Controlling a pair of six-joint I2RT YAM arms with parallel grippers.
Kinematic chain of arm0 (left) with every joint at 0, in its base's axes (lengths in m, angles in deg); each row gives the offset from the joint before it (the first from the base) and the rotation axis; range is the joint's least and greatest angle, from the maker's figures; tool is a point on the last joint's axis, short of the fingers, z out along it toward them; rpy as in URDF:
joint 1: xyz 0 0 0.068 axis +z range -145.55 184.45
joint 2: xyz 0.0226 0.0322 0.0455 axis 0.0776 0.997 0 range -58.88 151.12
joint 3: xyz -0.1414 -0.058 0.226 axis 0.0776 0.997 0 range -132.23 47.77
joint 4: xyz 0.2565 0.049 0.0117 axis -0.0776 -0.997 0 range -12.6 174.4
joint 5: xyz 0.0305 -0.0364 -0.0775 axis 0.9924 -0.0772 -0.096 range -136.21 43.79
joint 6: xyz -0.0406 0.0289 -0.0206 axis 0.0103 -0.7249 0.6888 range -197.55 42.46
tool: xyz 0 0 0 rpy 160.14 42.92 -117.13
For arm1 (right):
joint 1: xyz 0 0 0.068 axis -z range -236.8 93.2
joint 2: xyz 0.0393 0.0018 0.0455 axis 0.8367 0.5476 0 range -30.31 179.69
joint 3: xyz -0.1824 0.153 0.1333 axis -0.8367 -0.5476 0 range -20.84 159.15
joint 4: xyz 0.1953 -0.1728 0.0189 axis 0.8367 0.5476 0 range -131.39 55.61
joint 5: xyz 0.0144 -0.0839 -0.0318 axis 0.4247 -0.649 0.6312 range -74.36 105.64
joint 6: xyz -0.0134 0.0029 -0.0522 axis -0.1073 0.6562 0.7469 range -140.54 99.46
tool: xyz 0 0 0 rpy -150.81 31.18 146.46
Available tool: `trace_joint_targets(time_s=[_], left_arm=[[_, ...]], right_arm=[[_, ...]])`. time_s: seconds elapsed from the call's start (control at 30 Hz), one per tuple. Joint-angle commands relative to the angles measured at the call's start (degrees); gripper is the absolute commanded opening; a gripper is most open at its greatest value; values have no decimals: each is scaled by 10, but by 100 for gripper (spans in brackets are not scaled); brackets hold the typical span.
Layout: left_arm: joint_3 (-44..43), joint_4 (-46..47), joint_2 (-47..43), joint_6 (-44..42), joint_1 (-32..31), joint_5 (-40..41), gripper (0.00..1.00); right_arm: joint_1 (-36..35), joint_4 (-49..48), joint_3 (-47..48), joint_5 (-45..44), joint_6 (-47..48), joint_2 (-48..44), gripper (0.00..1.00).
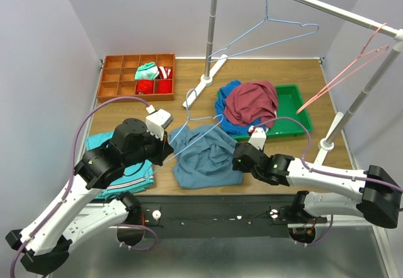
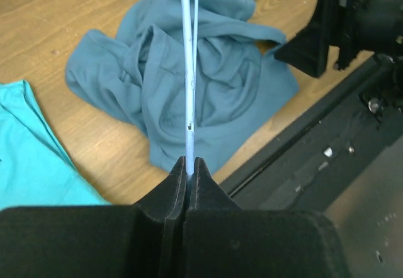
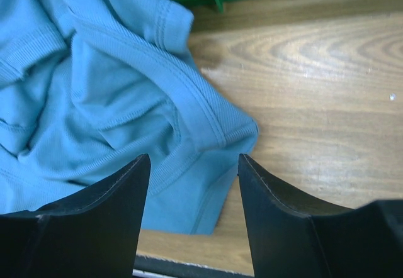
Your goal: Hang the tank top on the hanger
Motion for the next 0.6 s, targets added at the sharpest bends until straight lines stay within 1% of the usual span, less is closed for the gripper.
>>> trace_joint_targets(time_s=[0.0,0.1,0.23,0.4,0.43,0.57], left_arm=[[-32,-86,-8,-10,-3,-65,0],[-29,-107,-10,-8,-5,-72,0],[-25,-113,-13,-9,-17,-82,0],[-34,-124,9,-10,-43,-92,0],[-34,-125,12,-11,-47,-91,0],[-31,-123,21,-10,-72,-82,0]], right_arm=[[-2,-23,23,-49,9,20,65],[0,-26,27,-54,13,37,64],[3,-34,26,-60,20,59,61],[18,-58,4,-54,33,66,58],[19,-61,2,-53,33,66,55],[23,-62,5,-55,41,64,46]])
